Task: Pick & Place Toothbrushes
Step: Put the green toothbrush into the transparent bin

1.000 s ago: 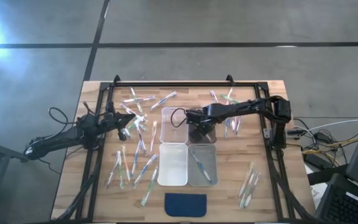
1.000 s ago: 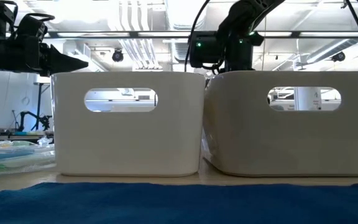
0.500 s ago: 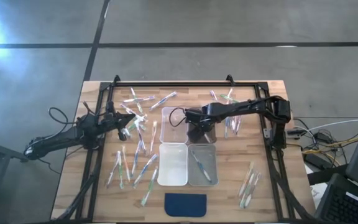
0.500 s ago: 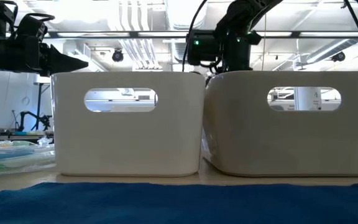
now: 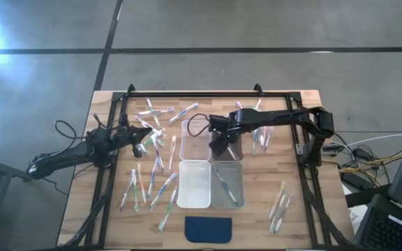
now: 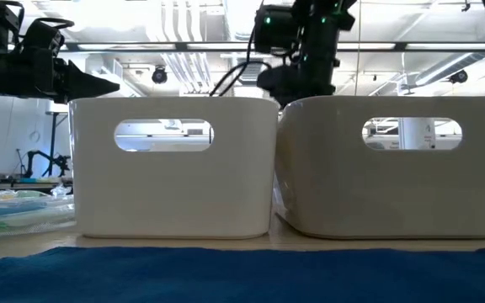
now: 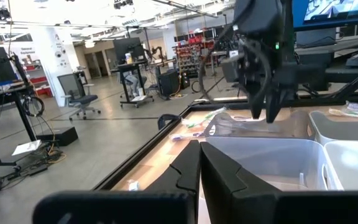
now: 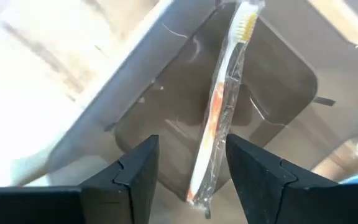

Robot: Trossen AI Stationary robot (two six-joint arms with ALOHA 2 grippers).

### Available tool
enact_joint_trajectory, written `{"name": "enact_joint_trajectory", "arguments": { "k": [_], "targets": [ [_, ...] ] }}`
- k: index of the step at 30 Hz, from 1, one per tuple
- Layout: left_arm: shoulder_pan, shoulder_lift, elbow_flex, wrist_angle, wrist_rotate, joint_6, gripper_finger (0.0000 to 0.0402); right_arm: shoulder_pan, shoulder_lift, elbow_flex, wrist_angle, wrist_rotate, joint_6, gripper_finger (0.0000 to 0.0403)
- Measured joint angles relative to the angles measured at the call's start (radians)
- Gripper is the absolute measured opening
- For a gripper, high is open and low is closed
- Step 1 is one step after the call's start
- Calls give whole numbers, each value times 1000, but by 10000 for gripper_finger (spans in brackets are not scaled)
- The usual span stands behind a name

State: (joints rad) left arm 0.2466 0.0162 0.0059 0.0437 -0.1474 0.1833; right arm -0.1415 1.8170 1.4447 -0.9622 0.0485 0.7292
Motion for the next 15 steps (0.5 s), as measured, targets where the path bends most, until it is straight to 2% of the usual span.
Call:
{"name": "enact_joint_trajectory", "arguments": {
  "k": [8,15],
  "targets": [
    [0,0,0,0,0,0,17,81,-123,7,-10,18,-23,137],
    [-1,0,0,0,0,0,18,234,-249,4,-56,234,-101,83]
  ]
}}
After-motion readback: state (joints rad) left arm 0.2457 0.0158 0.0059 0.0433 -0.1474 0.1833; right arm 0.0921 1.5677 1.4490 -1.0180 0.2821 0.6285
